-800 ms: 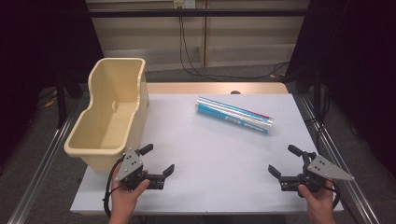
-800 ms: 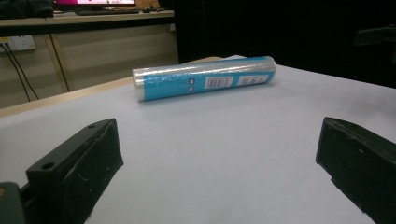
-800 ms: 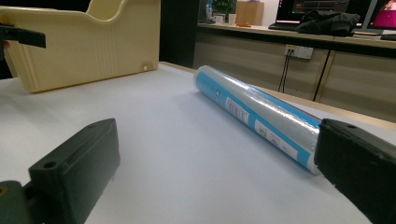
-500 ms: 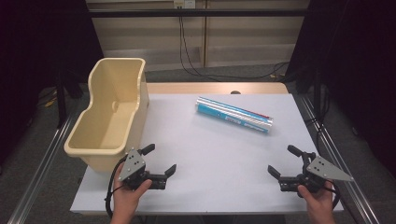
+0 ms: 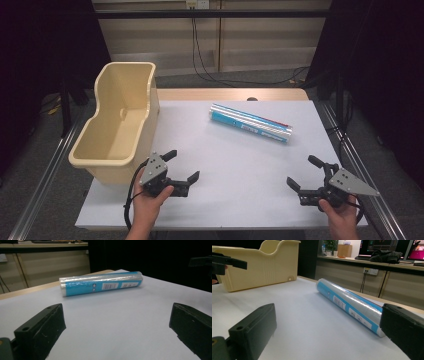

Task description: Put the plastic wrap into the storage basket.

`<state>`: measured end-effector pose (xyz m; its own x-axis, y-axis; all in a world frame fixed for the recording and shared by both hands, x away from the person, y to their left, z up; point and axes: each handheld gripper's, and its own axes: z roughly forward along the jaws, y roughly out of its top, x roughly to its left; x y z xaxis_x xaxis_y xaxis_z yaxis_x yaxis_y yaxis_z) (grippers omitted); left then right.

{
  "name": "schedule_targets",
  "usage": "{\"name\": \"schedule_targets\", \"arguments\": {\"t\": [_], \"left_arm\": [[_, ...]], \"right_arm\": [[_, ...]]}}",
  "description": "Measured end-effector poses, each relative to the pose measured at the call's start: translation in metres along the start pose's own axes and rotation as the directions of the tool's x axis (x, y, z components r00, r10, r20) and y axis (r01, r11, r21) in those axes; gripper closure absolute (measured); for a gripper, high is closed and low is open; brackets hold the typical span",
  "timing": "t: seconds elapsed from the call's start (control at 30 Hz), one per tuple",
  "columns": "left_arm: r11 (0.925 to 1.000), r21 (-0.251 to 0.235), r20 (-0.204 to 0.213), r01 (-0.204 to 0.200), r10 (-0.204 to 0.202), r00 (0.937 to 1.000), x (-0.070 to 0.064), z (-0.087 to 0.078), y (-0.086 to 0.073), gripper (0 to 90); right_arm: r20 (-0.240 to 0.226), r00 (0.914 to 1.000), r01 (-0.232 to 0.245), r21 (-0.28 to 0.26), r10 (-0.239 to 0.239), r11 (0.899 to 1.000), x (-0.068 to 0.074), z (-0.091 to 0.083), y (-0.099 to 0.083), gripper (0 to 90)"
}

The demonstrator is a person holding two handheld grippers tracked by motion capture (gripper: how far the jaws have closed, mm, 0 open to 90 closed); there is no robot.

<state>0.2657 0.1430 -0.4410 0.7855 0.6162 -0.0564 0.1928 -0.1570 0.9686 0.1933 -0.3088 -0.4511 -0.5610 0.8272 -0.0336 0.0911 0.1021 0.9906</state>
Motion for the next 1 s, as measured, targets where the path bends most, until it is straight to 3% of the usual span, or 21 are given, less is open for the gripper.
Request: {"name": "schedule_targets", "arguments": {"t": [0.23, 0.37, 0.57, 0.83, 0.9, 1.0], "left_arm": [[1.0000, 0.006, 0.024, -0.005, 0.005, 0.9997, -0.003, 0.025, 0.006, 0.0], [0.9999, 0.007, 0.009, -0.011, 0.011, 0.9999, -0.002, 0.041, 0.010, 0.0], [0.9995, 0.030, -0.009, 0.010, -0.010, 0.9999, 0.000, 0.068, 0.015, 0.0], [0.9980, 0.063, -0.006, 0.005, -0.004, 1.0000, 0.000, 0.097, 0.022, 0.0], [0.9977, 0.065, -0.001, 0.019, -0.019, 0.9998, -0.001, 0.103, 0.023, 0.0], [0.9967, 0.081, -0.004, 0.004, -0.004, 1.0000, -0.001, 0.111, 0.024, 0.0]], "right_arm": [[0.002, 0.9999, -0.014, 0.000, 0.014, 1.000, -0.002, -0.001, -0.001, 0.7], [0.004, 0.9998, -0.020, 0.001, 0.020, 1.000, -0.001, -0.001, -0.001, 0.7], [-0.001, 0.9999, -0.013, 0.008, 0.013, 1.000, -0.002, 0.000, -0.002, 0.7], [0.002, 0.9999, -0.012, 0.008, 0.012, 1.000, -0.002, 0.000, -0.002, 0.8], [-0.001, 0.9999, -0.013, 0.009, 0.013, 1.000, -0.002, 0.000, -0.002, 0.8], [0.001, 0.9999, -0.012, 0.011, 0.012, 1.000, -0.001, 0.000, -0.002, 0.9]]}}
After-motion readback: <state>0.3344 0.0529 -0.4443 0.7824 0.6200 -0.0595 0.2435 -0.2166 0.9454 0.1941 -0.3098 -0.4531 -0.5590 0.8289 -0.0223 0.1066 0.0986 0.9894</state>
